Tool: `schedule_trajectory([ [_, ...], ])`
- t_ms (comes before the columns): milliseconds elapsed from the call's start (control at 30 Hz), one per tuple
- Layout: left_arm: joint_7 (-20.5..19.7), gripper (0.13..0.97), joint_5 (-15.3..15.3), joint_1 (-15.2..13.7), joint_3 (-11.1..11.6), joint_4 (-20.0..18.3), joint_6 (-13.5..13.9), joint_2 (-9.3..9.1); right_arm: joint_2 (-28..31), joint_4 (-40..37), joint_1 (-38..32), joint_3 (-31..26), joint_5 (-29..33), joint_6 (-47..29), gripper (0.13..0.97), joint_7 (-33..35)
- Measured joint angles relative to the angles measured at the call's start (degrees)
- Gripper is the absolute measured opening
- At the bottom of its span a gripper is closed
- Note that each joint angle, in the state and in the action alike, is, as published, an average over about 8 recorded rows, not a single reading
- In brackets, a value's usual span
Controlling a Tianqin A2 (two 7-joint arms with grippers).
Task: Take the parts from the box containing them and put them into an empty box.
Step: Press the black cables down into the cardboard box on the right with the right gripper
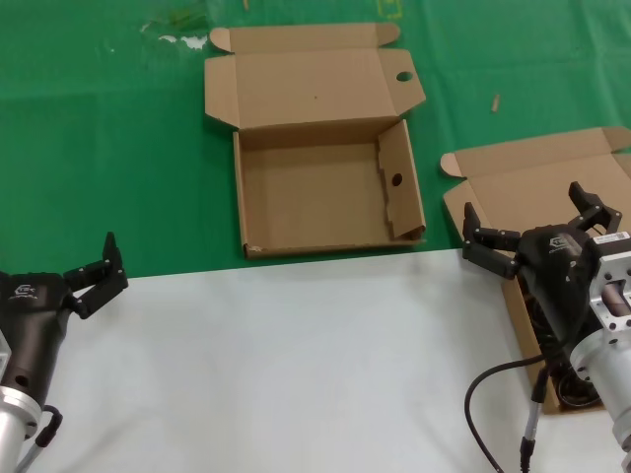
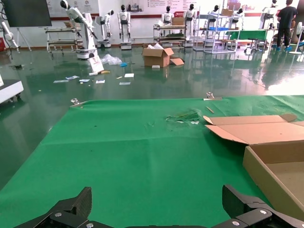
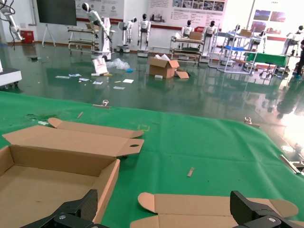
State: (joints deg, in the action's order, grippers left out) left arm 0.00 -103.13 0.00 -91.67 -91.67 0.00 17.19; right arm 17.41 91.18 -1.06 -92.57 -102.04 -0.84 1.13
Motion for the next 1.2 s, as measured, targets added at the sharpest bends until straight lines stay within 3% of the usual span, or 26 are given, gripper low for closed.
schedule_trajectory([
  [533,0.0,0.966,0.0,0.0,0.0,0.0,0.0,0.0,0.34,0.68,0.65,0.13,2.29,-0.33,0.966,2.63],
  [800,0.0,0.966,0.0,0.0,0.0,0.0,0.0,0.0,9.23,5.35,5.73,-0.26,5.96,-5.51,0.966,4.57],
  [1000,0.0,0.966,0.0,0.0,0.0,0.0,0.0,0.0,18.54,9.61,12.94,7.13,2.7,-14.78,0.966,7.61],
  [1200,0.0,0.966,0.0,0.0,0.0,0.0,0.0,0.0,24.36,8.78,18.13,17.8,0.34,-26.28,0.966,19.38],
])
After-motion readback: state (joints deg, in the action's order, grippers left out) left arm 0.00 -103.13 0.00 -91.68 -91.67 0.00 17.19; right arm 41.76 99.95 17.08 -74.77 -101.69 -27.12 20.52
